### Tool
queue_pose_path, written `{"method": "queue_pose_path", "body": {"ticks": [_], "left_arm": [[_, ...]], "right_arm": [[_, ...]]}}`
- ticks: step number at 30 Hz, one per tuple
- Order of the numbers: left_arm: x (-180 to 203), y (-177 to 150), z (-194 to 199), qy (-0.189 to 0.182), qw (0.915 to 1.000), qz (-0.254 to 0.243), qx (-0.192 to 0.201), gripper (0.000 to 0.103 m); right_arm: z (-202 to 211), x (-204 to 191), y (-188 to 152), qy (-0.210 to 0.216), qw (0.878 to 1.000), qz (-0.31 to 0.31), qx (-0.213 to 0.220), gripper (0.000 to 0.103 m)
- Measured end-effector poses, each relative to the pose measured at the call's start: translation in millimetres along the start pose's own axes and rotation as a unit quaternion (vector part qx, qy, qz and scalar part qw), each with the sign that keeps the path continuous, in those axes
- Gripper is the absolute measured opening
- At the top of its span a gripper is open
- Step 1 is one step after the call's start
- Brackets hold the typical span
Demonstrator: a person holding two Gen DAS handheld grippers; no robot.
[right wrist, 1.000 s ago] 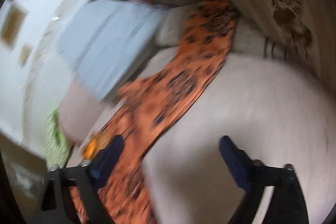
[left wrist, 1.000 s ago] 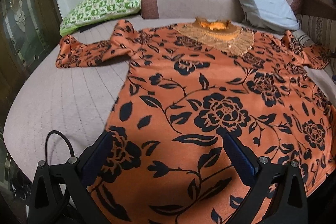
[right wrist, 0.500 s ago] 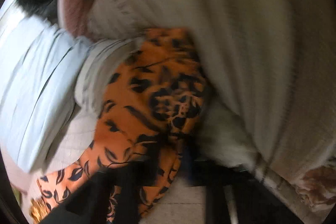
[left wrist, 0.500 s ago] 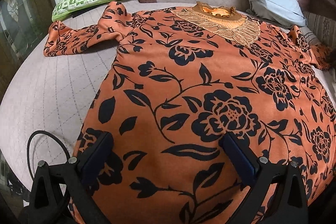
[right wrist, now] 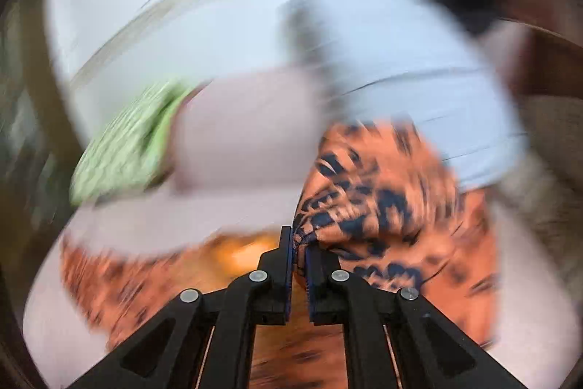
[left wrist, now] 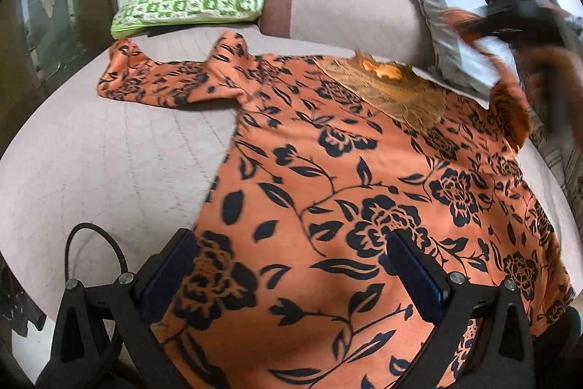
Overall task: Fold small clothes
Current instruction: 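Grasp the blouse sleeve with the right gripper and lift it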
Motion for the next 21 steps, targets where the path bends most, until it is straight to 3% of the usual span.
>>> {"method": "queue_pose_path", "body": {"ticks": [2,4,8,10,14,16,18,21], "left_arm": [[-9.0,2.4,3.8,0.005,1.0000,0.003,0.003,0.103],[-18.9,5.4,6.1,0.014,0.9998,0.010,0.007,0.103],[-38.6,11.1,5.1,0.022,0.9990,0.039,0.002,0.103],[-39.7,11.9,1.1,0.022,0.9986,0.047,-0.007,0.103],[-22.0,26.6,-7.9,0.030,0.9993,0.020,-0.007,0.103],[-8.1,42.3,-17.0,0.016,0.9997,0.011,-0.014,0.103],[-5.3,67.5,-25.5,0.003,0.9995,0.031,-0.011,0.103],[-31.9,114.6,-41.7,-0.011,0.9937,0.112,0.001,0.103]], "right_arm": [[-48.1,-55.8,-28.7,0.046,0.997,0.028,-0.052,0.019],[-80.2,-98.0,-77.8,0.068,0.988,0.059,-0.128,0.085],[-52.7,-87.1,-102.4,0.114,0.989,0.020,-0.091,0.084],[-19.6,-56.7,-107.1,0.121,0.991,-0.011,-0.063,0.085],[20.9,25.1,-110.8,0.090,0.993,-0.066,-0.046,0.087],[44.9,63.4,-121.3,0.092,0.987,-0.127,-0.044,0.087],[51.9,85.6,-129.2,0.104,0.979,-0.175,-0.024,0.088],[69.9,107.5,-169.0,0.096,0.975,-0.201,-0.001,0.089]]}}
Point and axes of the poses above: each gripper's, at about its wrist camera, not at the fingertips, and z roughly against the way its jaws point, x to its right, y to its top, the point moved 10 cm from there along -z, roughly the way its jaws point, and after that the axes turned 12 degrees about z, right-handed, at the moved point
